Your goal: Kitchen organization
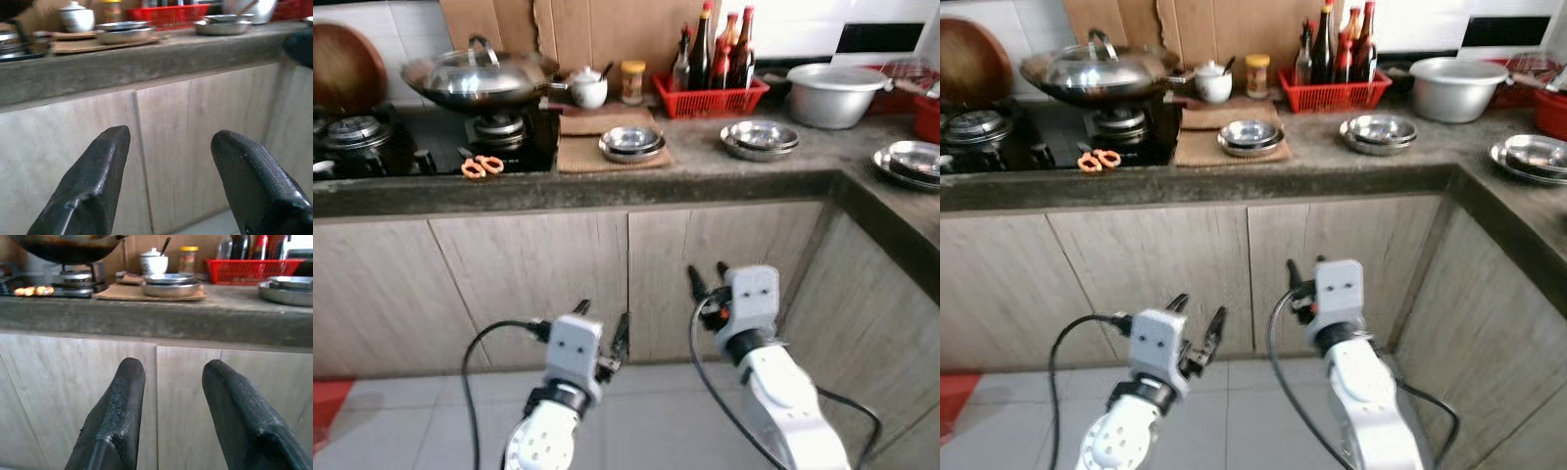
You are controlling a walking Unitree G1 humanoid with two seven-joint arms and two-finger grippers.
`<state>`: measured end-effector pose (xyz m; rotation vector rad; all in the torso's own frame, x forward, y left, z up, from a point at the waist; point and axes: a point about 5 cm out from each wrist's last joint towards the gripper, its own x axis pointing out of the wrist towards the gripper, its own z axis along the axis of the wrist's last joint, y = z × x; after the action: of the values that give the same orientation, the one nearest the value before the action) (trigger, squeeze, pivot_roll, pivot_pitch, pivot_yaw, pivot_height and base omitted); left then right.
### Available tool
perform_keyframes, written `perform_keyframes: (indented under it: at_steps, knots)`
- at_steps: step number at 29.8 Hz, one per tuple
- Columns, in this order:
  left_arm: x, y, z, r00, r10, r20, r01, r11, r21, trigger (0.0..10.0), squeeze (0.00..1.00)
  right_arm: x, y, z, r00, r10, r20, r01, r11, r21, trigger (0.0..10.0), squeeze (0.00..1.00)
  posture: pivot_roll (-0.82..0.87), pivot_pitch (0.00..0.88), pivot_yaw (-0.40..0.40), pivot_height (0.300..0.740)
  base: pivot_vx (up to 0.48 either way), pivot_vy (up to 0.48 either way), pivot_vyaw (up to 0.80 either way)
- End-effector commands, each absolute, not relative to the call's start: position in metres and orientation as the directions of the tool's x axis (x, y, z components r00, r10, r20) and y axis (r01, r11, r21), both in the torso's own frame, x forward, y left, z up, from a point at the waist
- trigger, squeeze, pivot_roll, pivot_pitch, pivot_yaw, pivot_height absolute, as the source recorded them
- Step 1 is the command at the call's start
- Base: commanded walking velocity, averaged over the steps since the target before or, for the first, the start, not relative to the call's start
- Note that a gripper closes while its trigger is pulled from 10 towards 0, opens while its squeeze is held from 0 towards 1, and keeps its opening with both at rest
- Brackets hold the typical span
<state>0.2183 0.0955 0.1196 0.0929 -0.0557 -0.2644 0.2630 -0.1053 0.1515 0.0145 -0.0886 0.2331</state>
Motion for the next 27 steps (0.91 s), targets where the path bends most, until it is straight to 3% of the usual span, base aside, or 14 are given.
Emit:
perform_keyframes:
  at_steps: [1, 27]
  knots:
    - [0.2181, 0.087, 0.1219, 0.955, -0.291, 0.056, 0.285, 0.955, 0.085, 10.0, 0.0, 0.2645, -0.1157, 0.153, 0.975, 0.2, 0.096, -0.2, 0.98, -0.009, 10.0, 0.0, 0.04, 0.031, -0.025, 0.74, 0.379, 0.0, 0.0]
    - [0.2216, 0.0874, 0.1235, 0.958, -0.279, 0.066, 0.273, 0.958, 0.086, 10.0, 0.0, 0.2684, -0.1135, 0.1536, 0.974, 0.202, 0.1, -0.203, 0.979, -0.003, 10.0, 0.0, 0.05, 0.038, -0.031, 0.74, 0.37, 0.0, 0.0]
